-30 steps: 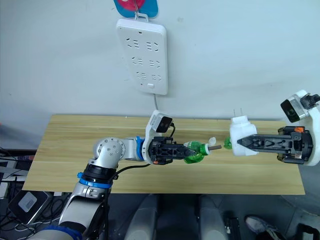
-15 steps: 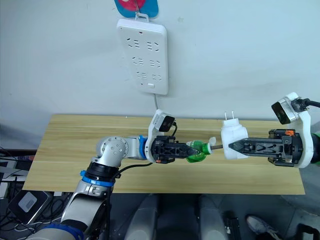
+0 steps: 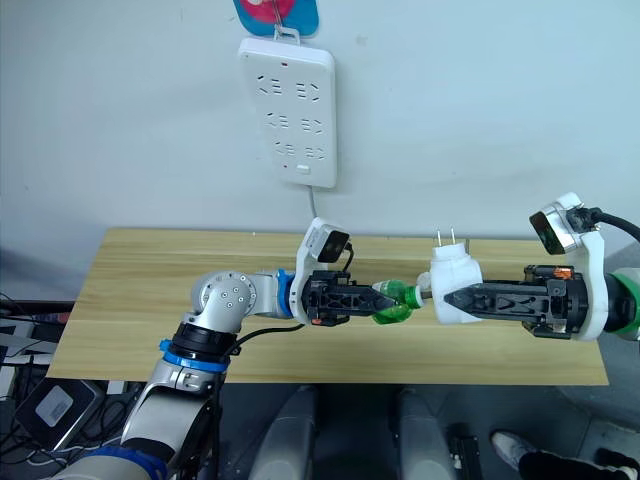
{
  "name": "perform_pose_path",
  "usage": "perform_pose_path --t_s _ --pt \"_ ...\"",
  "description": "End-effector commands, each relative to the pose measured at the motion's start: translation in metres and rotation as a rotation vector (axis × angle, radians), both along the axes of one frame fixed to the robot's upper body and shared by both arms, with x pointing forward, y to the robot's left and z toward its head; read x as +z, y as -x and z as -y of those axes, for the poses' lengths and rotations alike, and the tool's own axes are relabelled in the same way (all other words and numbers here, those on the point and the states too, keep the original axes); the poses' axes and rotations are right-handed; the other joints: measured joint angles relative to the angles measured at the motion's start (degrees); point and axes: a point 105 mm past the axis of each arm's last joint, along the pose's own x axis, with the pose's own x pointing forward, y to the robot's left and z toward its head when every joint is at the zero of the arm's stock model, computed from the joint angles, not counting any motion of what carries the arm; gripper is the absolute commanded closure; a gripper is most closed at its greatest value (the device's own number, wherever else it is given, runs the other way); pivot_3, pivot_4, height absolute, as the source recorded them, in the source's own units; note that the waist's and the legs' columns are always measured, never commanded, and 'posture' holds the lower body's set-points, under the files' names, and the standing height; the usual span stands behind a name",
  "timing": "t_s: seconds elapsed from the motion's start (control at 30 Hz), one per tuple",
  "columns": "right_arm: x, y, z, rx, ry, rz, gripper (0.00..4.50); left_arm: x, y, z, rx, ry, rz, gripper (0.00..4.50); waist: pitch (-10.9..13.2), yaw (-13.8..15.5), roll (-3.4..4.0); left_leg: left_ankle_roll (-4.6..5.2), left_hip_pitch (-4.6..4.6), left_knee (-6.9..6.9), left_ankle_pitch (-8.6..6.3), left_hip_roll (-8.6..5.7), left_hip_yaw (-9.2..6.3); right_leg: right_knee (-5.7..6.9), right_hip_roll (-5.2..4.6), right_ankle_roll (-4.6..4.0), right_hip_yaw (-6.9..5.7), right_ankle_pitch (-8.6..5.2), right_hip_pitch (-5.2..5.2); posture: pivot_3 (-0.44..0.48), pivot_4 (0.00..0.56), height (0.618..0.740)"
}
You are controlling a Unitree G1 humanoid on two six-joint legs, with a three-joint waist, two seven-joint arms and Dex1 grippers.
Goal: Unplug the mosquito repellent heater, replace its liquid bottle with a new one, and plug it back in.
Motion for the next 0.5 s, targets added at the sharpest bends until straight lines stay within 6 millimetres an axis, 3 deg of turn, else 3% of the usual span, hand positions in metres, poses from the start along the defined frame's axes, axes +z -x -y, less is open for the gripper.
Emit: perform_pose_path --t_s 0.03,0.5 --pt "0.0023 0.0035 -0.0041 0.009 0.000 0.018 1.50 0.0100 0.0083 0.0026 -0.047 0.034 0.040 2.15 0.0 0.0 0.01 0.00 0.00 0.00 0.00 0.00 0.00 0.00 0.00 0.00 0.01 0.00 0.00 0.101 0.328 0.740" --pt "0.0088 0.0062 -0.0104 0.057 0.046 0.041 1.50 0.0021 0.0040 0.0078 -0.009 0.008 0.079 2.15 0.0 0.0 0.02 0.00 0.00 -0.01 0.00 0.01 -0.01 0.02 0.01 -0.01 -0.01 0.00 0.00 0.103 0.318 0.740"
